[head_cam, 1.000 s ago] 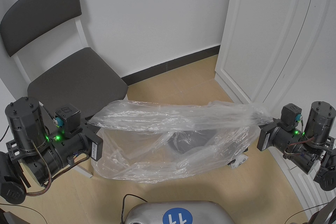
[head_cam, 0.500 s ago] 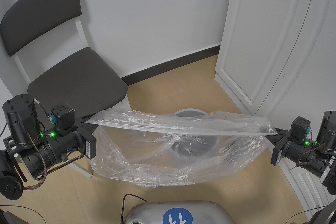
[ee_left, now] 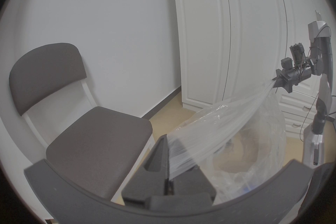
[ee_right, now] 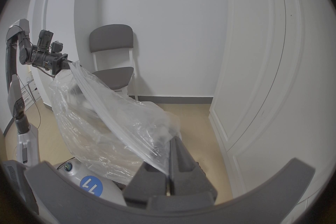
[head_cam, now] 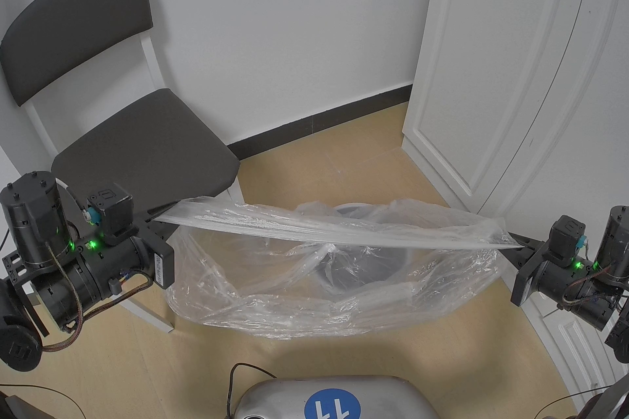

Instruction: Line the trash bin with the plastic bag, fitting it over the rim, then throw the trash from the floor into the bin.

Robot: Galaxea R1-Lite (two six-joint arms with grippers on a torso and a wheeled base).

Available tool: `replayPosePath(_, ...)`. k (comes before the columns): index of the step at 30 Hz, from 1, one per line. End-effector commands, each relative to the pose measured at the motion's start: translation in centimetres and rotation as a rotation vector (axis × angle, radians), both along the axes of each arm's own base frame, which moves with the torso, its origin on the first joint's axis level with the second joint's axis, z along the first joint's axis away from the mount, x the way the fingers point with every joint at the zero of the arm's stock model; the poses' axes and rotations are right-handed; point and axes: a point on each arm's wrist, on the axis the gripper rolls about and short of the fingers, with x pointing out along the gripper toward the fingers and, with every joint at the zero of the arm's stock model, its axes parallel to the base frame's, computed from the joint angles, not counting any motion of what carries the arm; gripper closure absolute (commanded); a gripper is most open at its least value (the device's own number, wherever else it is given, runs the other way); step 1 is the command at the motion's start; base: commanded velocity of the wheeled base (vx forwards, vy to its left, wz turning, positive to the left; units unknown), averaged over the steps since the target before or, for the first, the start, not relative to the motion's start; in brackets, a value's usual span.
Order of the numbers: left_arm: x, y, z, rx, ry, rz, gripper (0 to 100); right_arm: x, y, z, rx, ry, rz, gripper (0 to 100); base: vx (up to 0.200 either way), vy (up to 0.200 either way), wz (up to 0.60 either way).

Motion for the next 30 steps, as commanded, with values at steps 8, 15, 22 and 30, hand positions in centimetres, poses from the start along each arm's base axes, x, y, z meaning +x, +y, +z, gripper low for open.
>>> replayPosePath(8,0.7,-1.3,-0.5,-0.011,-0.026,-0.033,100,0.5,0.2,0.5,0.016,-0.022,-0.009,100,0.0,0.0,0.0)
replayPosePath(15,0.9,-1.3,-0.7,-0.022,-0.046,-0.024,100,0.3,-0.2,0.7,0.018,-0.032,-0.024,100,0.0,0.0,0.0)
replayPosePath(22,1.0,-1.2,-0.8,-0.02,-0.044,-0.018,100,0.4,-0.8,0.8,0.015,-0.039,-0.054,100,0.0,0.0,0.0)
replayPosePath(30,1.2,-0.7,-0.8,-0.021,-0.045,0.005,100,0.5,-1.0,0.7,0.01,-0.03,-0.067,100,0.0,0.0,0.0)
